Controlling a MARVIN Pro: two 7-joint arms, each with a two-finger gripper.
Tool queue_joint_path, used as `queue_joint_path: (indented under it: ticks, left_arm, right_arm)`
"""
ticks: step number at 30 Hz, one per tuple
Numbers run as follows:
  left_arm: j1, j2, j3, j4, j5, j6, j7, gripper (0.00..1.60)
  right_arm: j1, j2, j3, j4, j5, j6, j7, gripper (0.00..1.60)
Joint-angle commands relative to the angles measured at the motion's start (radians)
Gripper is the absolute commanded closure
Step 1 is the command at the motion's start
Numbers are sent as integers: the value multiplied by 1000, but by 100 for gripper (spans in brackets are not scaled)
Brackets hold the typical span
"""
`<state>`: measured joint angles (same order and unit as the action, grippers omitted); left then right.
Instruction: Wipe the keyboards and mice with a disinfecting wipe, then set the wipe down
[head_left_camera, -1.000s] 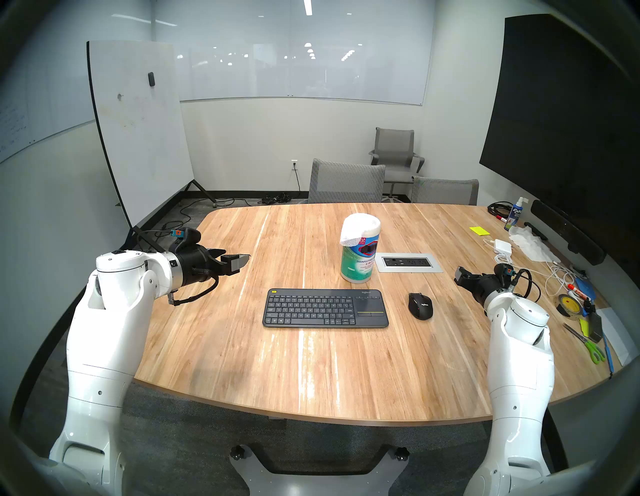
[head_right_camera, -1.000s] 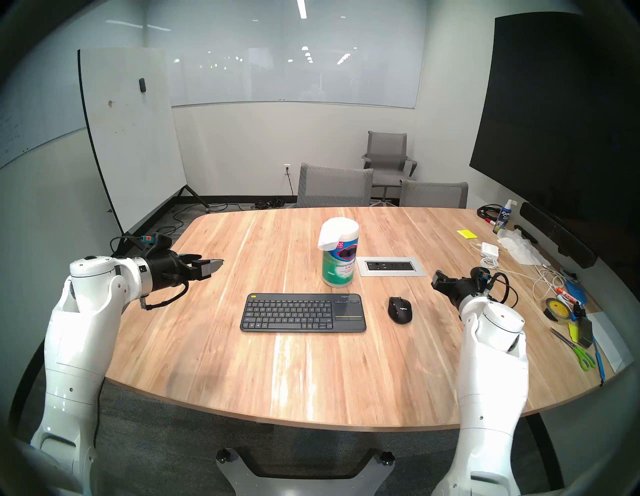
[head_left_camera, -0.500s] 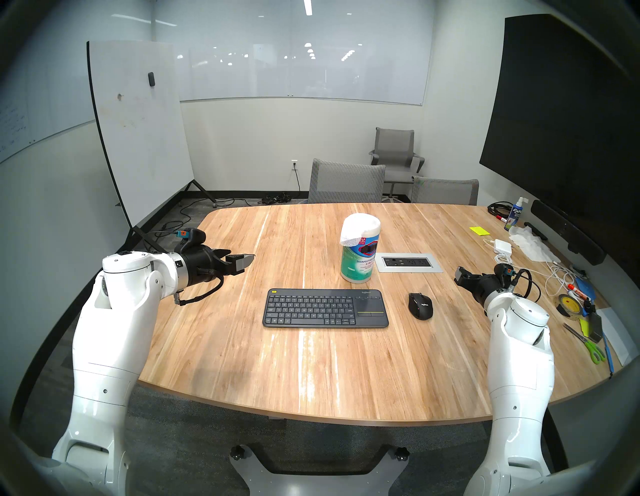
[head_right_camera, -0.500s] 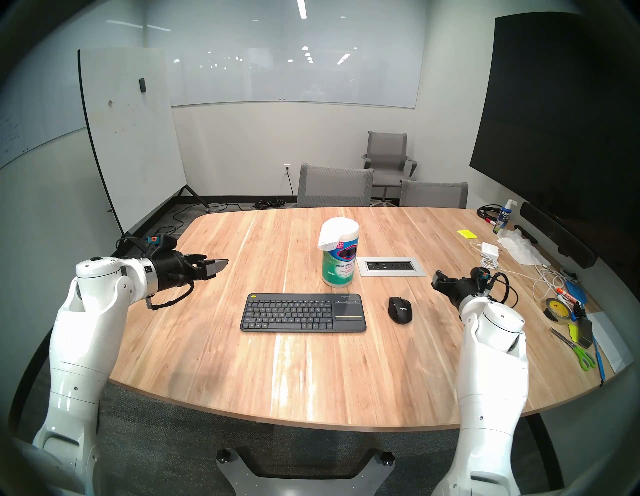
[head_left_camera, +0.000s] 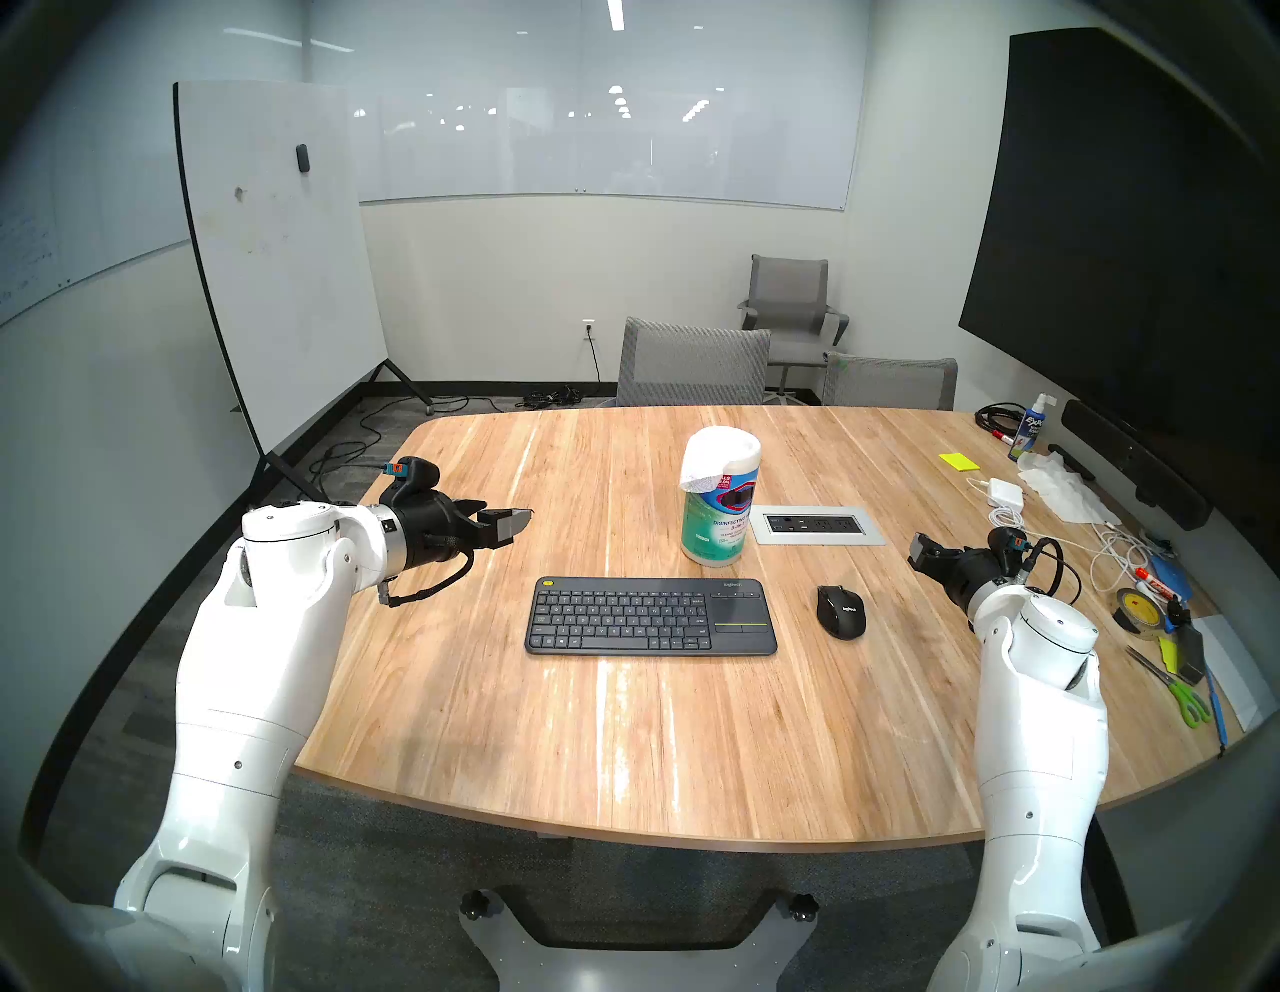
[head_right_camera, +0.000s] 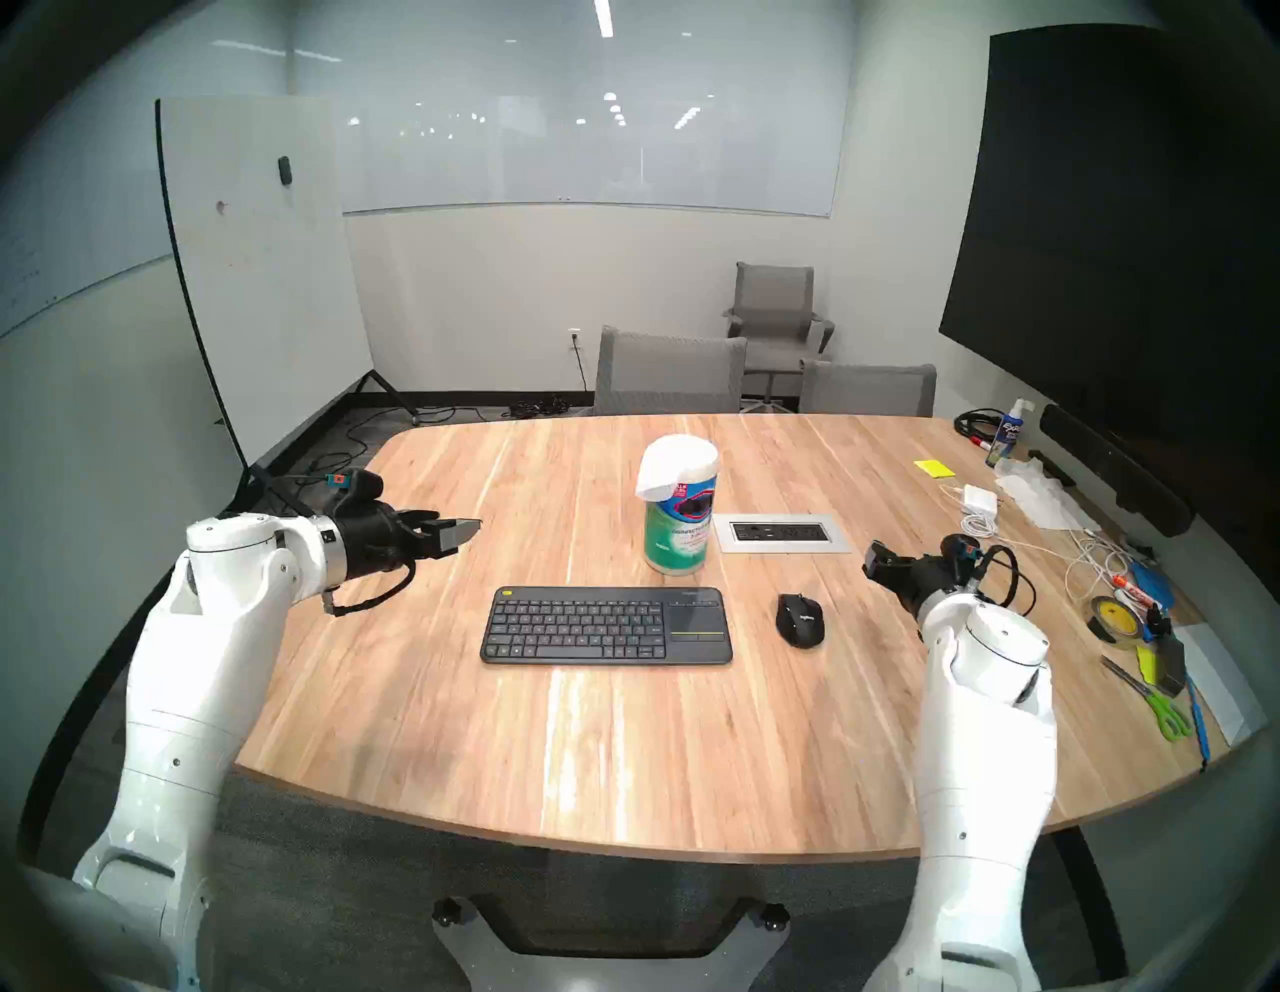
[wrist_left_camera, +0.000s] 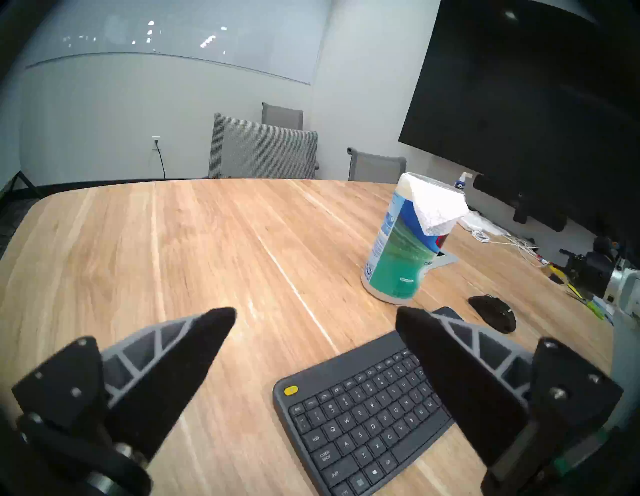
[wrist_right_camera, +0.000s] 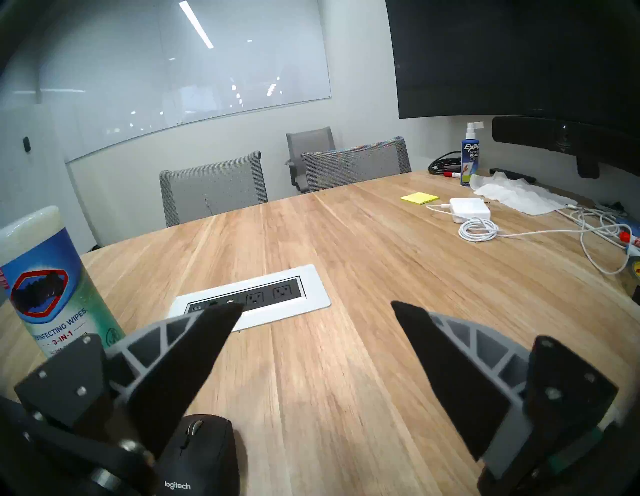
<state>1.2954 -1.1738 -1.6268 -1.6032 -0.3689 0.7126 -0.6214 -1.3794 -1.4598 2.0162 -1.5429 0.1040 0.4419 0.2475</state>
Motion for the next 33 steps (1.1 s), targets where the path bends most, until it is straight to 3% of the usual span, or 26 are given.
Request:
queue_joint_path:
  ticks: [1,18,33]
  left_arm:
    - [-74,54,58,11,24,6,-49,0]
    - [-222,92,228,140,113,-18,-136,0]
    - [-343,44,304,237,150,-50,-176,0]
  right_arm:
    - [11,1,-1,-19,1,-3,-1,0]
    - [11,2,-1,-18,1,-3,-1,0]
    - [11,2,-1,-18,1,-3,0,0]
